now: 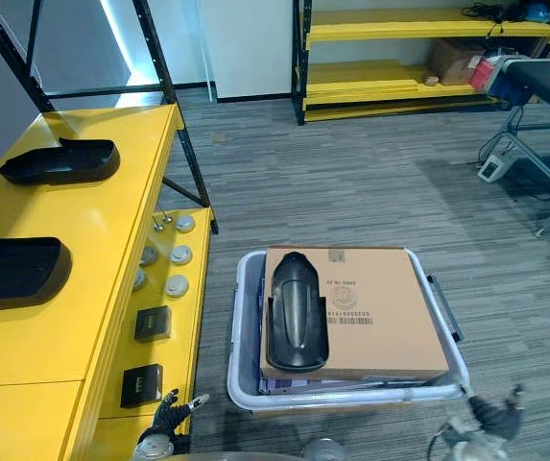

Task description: Walk over and take plastic housings, then place them on the shelf

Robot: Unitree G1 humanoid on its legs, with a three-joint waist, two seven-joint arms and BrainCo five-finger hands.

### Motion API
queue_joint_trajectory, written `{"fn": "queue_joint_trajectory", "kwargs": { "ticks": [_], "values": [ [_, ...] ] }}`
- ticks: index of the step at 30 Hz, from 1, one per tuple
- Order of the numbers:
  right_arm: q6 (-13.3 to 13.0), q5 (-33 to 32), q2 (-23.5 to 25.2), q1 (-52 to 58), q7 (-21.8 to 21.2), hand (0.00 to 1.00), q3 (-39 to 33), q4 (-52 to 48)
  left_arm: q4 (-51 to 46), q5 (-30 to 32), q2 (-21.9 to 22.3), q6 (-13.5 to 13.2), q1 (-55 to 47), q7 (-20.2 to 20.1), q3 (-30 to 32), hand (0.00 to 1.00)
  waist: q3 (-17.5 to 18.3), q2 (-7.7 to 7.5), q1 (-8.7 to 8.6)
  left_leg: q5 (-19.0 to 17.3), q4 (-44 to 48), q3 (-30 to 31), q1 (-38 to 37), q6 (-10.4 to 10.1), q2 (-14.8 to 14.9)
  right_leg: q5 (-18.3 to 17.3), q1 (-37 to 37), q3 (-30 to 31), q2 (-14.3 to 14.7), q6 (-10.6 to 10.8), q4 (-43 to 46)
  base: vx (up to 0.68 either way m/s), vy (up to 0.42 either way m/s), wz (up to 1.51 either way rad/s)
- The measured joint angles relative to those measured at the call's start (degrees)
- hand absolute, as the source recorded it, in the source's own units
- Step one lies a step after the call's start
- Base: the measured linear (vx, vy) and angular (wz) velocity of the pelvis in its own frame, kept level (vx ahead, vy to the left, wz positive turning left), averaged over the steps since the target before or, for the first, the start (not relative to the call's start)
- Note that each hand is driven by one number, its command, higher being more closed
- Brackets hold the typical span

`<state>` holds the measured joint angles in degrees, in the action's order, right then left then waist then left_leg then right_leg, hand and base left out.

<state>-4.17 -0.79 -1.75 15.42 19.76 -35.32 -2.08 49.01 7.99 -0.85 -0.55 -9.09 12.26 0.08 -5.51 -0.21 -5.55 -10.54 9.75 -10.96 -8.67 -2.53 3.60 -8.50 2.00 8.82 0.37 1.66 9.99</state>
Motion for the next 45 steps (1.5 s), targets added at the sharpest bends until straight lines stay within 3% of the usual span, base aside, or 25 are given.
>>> {"fn": "queue_joint_trajectory", "kwargs": {
  "ticks": [5, 10, 15, 22, 27, 31, 37, 38, 45],
  "values": [
    [-0.9, 5.2, -3.9, -2.3, -5.1, 0.00, 15.2, -3.7, 0.0, 0.7, -0.5, -0.1, -0.3, -1.1, -1.3, 0.00, 0.2, 0.22, 0.51, 0.0, -3.1, 3.0, 0.0, 0.0, -0.1, 0.3, -0.4, -2.9, -0.1, 0.0, 0.1, -0.08, 0.011, 0.31],
    [-0.9, 10.5, -6.9, -9.6, -8.8, 0.00, 21.6, 4.6, -0.1, 1.4, -2.3, -0.8, 0.1, -2.1, -2.3, 0.00, 0.5, -0.32, 3.43, 1.5, -5.5, 5.5, 2.0, 0.8, -0.8, 1.7, -1.5, -5.7, -1.1, 0.2, -1.2, -0.09, 0.017, 0.29],
    [1.8, 15.7, -7.6, -15.3, -8.9, 0.00, 26.5, 13.1, -0.2, 1.6, -2.3, -1.0, 0.2, -2.1, -2.3, 0.00, 0.4, 0.10, 3.89, 3.1, -7.3, 7.0, 3.3, 0.6, -1.2, 2.3, -2.5, -7.5, -1.6, 0.3, -2.3, -0.01, -0.001, 0.21],
    [7.5, 24.6, -6.8, -20.3, -8.1, 0.00, 26.7, 25.6, -0.5, 1.6, -2.3, -1.0, 0.7, -1.9, -2.9, 0.00, 0.0, 0.75, 4.69, 4.0, -7.6, 9.4, 5.6, -0.7, -1.2, 2.4, -3.3, -10.5, -1.9, 0.3, -3.4, 0.04, -0.020, 0.18],
    [11.8, 28.5, -3.7, -23.0, -3.9, 0.00, 22.8, 31.2, -2.2, 1.6, -2.0, -0.8, 0.6, -0.5, -2.9, 0.00, -0.6, 1.07, 4.86, 5.2, -7.6, 9.4, 6.5, -0.9, -1.8, 2.5, -3.1, -11.8, -2.7, 0.3, -4.3, 0.05, 0.004, 0.14],
    [13.5, 28.5, -3.1, -25.5, -1.1, 0.00, 21.2, 35.2, -2.9, 1.6, -1.8, -0.8, 0.7, 0.4, -3.0, 0.00, -2.5, 1.30, 4.85, 6.0, -7.4, 9.4, 7.4, -0.1, -1.8, 4.4, -3.2, -12.0, -2.7, 0.6, -5.9, 0.01, 0.006, 0.02],
    [13.8, 28.6, -3.3, -32.4, 0.4, 0.00, 19.9, 43.4, -4.6, 1.1, -1.7, -0.9, 1.4, 0.6, -4.6, 0.00, -5.7, 1.32, 4.96, 6.3, -6.8, 9.4, 9.7, 0.4, -2.5, 6.4, -4.0, -12.0, -3.3, 0.6, -8.1, -0.06, 0.026, 0.01],
    [13.8, 28.6, -3.4, -33.5, 0.5, 1.00, 19.9, 44.3, -4.7, 1.1, -1.8, -0.9, 1.4, 0.6, -4.6, 0.00, -5.8, 1.33, 4.97, 6.4, -6.7, 9.4, 10.1, 0.6, -2.5, 6.8, -4.4, -12.0, -3.3, 0.6, -8.2, -0.09, 0.027, -0.09],
    [13.8, 28.5, -5.5, -39.9, 1.0, 1.00, 20.0, 49.1, -4.4, -0.9, -2.4, -1.0, 3.2, 1.7, -5.0, 0.00, -7.7, 0.79, 6.49, 7.2, -7.1, 9.6, 12.4, 1.7, -2.7, 9.6, -5.9, -12.2, -3.3, 0.6, -10.3, -0.12, 0.022, 0.00]
  ]
}}
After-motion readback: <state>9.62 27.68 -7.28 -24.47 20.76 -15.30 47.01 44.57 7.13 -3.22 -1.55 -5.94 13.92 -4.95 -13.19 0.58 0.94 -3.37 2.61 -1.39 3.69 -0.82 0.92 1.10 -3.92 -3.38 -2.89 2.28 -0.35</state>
